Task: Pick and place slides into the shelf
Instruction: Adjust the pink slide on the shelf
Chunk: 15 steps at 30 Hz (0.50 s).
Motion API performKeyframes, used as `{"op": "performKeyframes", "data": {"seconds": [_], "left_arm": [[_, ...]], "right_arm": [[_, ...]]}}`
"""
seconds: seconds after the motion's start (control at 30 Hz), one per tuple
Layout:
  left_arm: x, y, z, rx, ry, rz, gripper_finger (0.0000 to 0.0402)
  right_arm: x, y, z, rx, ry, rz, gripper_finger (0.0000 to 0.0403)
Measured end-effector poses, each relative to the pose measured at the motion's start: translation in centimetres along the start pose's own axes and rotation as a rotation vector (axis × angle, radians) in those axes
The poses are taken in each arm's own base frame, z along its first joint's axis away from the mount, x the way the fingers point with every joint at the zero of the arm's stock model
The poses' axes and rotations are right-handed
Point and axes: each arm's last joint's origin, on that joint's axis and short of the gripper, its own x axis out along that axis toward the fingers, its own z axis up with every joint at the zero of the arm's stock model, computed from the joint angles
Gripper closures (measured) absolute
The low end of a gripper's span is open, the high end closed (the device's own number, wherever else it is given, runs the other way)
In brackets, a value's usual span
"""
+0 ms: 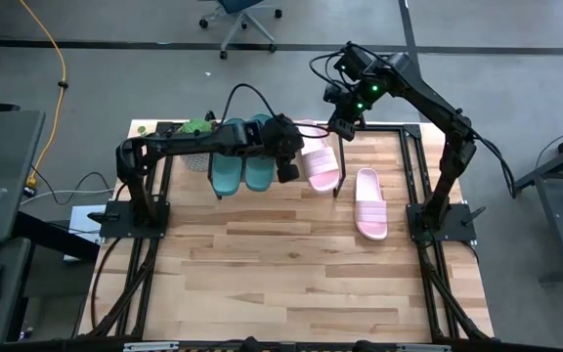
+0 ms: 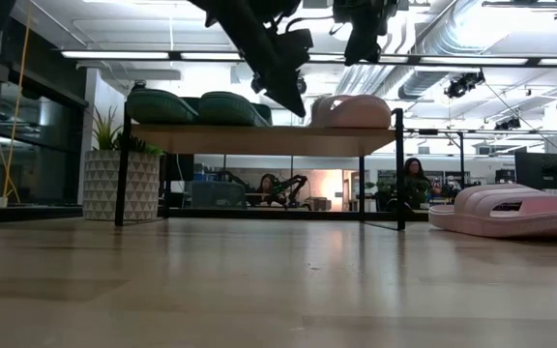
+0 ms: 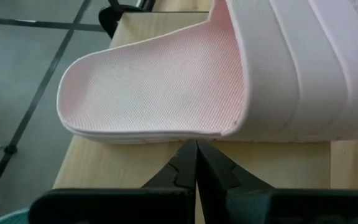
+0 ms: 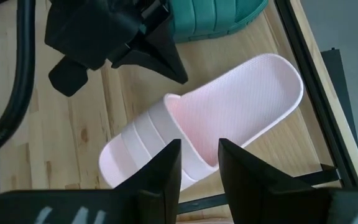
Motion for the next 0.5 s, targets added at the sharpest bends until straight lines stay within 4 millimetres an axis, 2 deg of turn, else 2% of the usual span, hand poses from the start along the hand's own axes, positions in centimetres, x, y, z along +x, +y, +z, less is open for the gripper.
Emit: {"op": "performKeyframes", "data": {"seconds": [0.5], "left_arm": [[0.46, -0.08, -0.19, 0.027, 0.008, -0.044, 0.0402]], "right_arm": [[0.01, -0.06, 0.22, -0.009, -0.022, -0.004, 0.0306]]}}
